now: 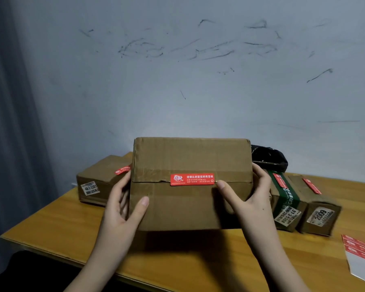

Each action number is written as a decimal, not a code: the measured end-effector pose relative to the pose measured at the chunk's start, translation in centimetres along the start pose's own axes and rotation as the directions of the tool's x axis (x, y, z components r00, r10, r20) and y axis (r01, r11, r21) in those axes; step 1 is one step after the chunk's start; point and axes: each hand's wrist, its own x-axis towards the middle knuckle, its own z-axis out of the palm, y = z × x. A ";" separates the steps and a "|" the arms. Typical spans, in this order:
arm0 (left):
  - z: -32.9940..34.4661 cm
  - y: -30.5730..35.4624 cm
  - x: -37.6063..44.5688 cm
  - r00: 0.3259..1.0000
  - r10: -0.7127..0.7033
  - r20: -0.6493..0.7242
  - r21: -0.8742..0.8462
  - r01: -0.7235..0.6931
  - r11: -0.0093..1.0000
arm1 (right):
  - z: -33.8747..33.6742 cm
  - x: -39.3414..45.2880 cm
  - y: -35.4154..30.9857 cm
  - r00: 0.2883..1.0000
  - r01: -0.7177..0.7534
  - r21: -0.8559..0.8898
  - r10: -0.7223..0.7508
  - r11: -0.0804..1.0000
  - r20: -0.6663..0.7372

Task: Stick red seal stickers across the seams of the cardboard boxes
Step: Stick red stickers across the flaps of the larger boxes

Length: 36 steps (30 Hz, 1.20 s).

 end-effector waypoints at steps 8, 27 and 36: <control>0.0 0.6 0.2 0.998 -0.056 -0.034 -0.068 0.054 0.996 | 0.9 -0.6 1.0 0.993 0.094 0.059 -0.089 0.994 -0.081; -0.5 0.1 0.9 0.967 -0.246 -0.072 -0.119 0.236 0.964 | 1.7 -1.2 2.7 1.000 -0.013 0.305 0.015 0.952 -0.002; -1.6 0.1 1.5 0.957 -0.285 -0.049 -0.034 0.284 0.958 | 1.9 -0.6 3.0 0.981 -0.196 0.182 0.194 0.963 0.030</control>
